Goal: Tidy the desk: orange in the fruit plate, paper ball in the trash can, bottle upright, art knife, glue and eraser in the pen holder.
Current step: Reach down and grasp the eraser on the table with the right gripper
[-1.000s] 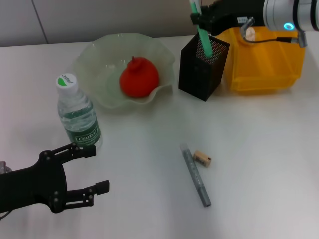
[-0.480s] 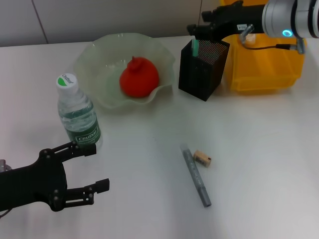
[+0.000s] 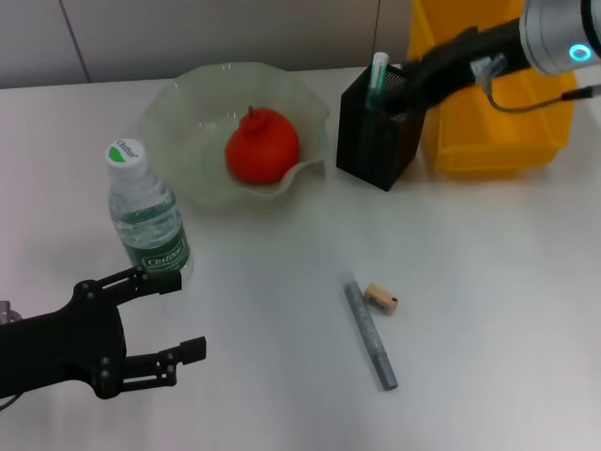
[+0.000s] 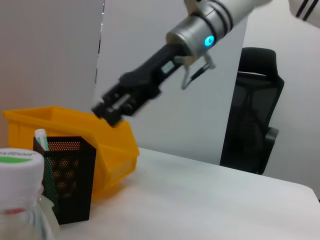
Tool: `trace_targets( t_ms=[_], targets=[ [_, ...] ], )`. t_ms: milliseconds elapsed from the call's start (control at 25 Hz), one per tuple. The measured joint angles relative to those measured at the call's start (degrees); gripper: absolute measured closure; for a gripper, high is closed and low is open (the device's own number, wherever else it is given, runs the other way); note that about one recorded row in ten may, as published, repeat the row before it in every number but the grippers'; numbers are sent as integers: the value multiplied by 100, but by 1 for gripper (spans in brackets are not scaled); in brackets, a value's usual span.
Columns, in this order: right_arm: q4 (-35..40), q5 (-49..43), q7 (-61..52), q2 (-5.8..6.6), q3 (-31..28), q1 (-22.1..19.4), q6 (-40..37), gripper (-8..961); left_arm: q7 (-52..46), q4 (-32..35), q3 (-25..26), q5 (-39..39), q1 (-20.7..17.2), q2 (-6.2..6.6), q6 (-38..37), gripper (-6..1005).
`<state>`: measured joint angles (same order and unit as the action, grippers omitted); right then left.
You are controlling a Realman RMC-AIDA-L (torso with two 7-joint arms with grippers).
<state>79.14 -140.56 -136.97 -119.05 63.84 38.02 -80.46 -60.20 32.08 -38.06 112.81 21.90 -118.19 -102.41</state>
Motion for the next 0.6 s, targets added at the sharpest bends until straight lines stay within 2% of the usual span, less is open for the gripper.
trace_targets(
  t_ms=[40,80,160,240,280,320,480,600],
  targets=[
    [100,-212,-222,3,89,94,-305,310,0,0,0,-2,3,3,0,133],
    [179,-636,-643,3,291,338,-926,309,0,2,0,-5,6,6,1,133],
    [118,-805,-801,5,380,476,-1181,309,0,4,1,-6,9,8,5,133],
    [-181,-1102,-1080,3,592,795,-1659,308,0,3,0,-7,13,7,-1,133],
    [-617,-1256,-1259,-3,804,1075,-1905,308,0,3,-3,-7,14,7,-7,133],
    [-617,-1256,-1259,-3,804,1075,-1905,308,0,3,-3,-7,14,7,-7,133],
    [-1425,-1287,-1443,-34,1234,1357,-1847,308,0,3,-26,-7,16,4,-16,133],
    [-1609,-1278,-1540,-41,1420,1400,-1716,308,0,1,-41,-5,16,5,-16,133]
  ],
)
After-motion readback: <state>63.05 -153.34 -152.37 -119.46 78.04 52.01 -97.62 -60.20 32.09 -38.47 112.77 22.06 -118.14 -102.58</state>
